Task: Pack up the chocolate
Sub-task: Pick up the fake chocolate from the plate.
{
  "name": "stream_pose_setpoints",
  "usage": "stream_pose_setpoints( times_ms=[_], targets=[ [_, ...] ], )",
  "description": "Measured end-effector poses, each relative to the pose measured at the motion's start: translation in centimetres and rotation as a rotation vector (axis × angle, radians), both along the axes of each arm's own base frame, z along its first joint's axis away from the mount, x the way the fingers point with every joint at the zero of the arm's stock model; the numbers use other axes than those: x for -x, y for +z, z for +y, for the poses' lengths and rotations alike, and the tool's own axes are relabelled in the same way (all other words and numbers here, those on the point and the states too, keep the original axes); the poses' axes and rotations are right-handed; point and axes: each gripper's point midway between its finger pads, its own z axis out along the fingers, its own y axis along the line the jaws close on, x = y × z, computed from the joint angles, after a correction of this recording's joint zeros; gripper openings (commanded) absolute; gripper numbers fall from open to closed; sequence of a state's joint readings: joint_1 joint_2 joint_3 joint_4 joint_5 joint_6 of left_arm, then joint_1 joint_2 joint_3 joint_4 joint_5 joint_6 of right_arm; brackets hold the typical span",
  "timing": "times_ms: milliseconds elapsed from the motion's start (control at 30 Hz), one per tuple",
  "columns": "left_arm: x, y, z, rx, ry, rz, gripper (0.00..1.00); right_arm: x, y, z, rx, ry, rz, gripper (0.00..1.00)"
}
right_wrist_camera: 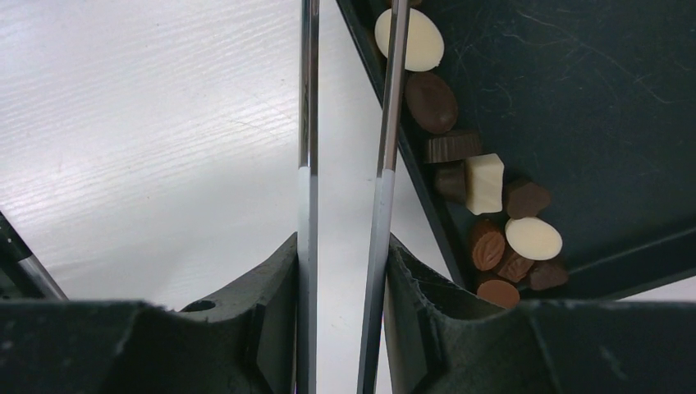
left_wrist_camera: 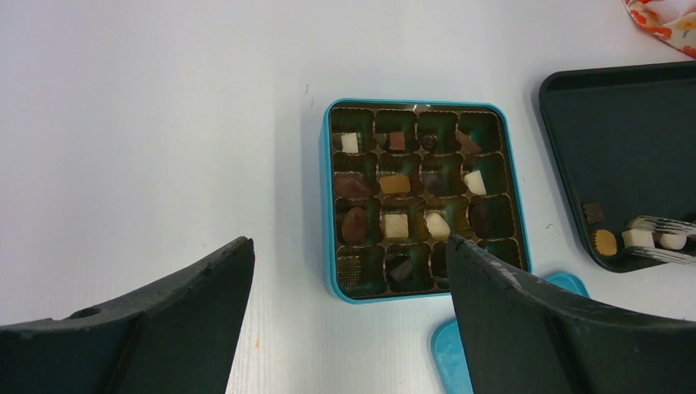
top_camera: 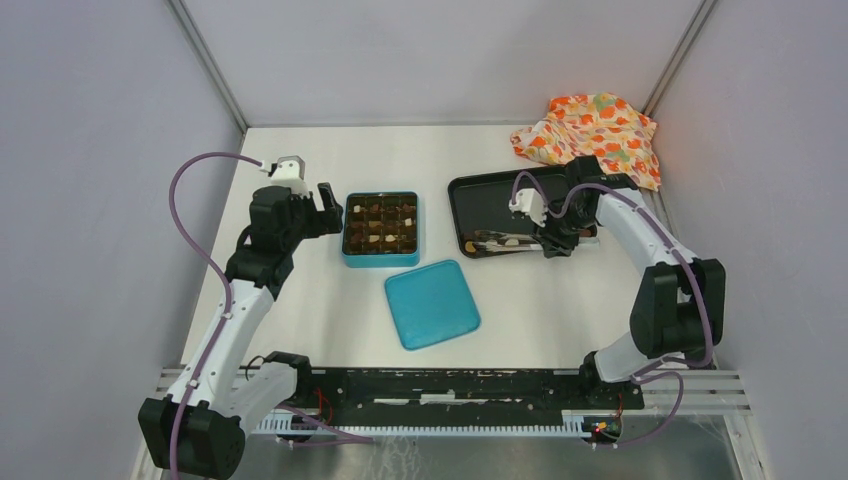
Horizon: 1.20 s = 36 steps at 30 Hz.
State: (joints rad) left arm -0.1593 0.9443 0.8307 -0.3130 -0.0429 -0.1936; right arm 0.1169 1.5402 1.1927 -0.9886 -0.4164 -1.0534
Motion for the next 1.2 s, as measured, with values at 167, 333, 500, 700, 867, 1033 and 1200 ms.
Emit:
stream_pose_setpoints(
  times_ms=[167,333,500,700,867,1033,1200],
  targets=[
    [0.0,0.0,0.0,0.0,0.0,0.0,0.92,0.3,-0.5,0.0,0.007,0.026,0.037,0.41],
    [0.0,0.0,0.0,0.0,0.0,0.0,0.92,-0.2,-0.4,0.1,0.004,0.042,0.047,0.41],
    [0.0,0.0,0.0,0.0,-0.001,0.0,0.92,-0.9,-0.3,0.5,0.0,0.057,0.058,0.41],
    [0.0,0.0,0.0,0.0,0.0,0.0,0.92,-0.6,-0.8,1.1,-0.001,0.08,0.088,0.41],
    [0.0,0.0,0.0,0.0,-0.001,0.0,0.92,-0.8,-0.7,1.5,0.002,0.093,0.084,0.41],
    [0.0,0.0,0.0,0.0,0.0,0.0,0.92,-1.1,-0.7,1.9,0.012,0.101,0.08,0.4],
    [0.0,0.0,0.0,0.0,0.0,0.0,0.92,-1.3,-0.9,2.1,0.031,0.105,0.079,0.43]
  ],
)
